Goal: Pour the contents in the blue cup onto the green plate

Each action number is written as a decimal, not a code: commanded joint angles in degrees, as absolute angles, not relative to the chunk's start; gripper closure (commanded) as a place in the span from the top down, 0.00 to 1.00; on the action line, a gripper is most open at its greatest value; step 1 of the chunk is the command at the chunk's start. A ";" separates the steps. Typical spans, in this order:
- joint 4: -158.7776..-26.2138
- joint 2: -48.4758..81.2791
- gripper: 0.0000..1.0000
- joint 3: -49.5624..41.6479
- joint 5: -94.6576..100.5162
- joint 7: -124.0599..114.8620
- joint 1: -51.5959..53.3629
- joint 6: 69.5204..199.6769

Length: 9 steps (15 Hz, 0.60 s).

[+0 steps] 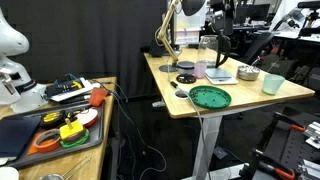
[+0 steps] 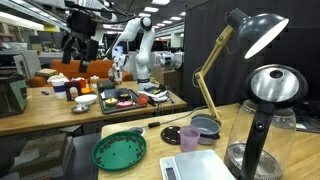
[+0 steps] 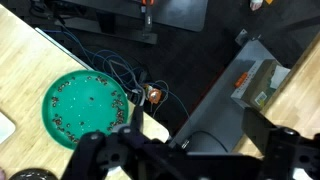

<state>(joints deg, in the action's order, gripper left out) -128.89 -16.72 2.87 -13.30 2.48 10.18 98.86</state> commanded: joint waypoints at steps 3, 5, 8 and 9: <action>-130.56 -18.32 1.00 3.27 -14.72 4.02 8.67 102.08; -132.27 -20.14 1.00 2.66 -15.16 4.19 8.05 104.91; -136.45 -24.81 1.00 0.50 -17.41 5.44 6.63 109.35; -138.11 -26.61 1.00 -0.52 -18.23 6.02 6.01 110.22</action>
<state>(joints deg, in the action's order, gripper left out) -132.78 -21.09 0.92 -14.84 3.61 7.67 105.99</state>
